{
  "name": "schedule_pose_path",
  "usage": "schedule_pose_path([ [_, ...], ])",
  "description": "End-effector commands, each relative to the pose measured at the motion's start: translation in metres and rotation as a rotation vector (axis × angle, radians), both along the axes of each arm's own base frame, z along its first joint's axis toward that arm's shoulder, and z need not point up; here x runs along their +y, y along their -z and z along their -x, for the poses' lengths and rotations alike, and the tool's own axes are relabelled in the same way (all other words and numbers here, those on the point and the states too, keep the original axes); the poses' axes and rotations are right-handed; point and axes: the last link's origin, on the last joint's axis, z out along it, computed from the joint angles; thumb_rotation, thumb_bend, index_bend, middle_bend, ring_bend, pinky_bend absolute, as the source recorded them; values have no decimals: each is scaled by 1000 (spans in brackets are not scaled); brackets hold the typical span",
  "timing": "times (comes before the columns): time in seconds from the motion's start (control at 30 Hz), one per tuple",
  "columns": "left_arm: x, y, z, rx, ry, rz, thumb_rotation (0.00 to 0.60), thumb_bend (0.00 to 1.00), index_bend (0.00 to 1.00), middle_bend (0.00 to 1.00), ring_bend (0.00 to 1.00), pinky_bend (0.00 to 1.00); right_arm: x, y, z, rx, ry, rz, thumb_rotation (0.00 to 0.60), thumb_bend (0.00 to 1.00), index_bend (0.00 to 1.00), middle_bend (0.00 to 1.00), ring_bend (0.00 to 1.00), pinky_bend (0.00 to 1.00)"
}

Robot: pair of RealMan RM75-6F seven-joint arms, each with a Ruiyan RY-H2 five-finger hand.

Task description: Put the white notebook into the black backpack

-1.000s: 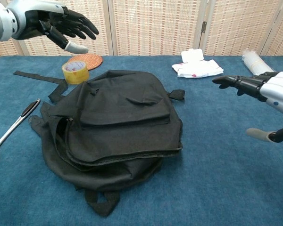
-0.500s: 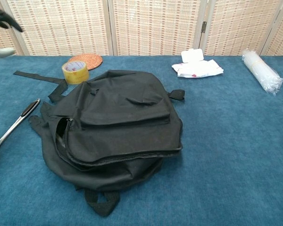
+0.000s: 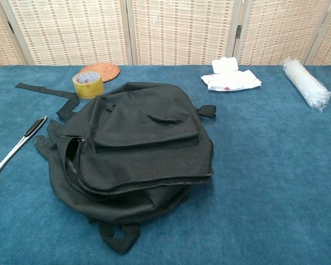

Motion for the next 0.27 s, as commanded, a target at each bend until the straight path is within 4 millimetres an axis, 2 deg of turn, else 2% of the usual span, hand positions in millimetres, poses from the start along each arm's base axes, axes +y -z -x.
schedule_pose_path([
  [0.03,-22,-2,5,51,-17,-2,600,398,280,202,131,0,10,-2,5,-5,17,30,600,308,0,4,107,83],
  [0.27,-34,-2,5,4,-13,4,600,397,276,200,134,0,12,3,9,-24,13,16,600,308,0,16,114,84],
])
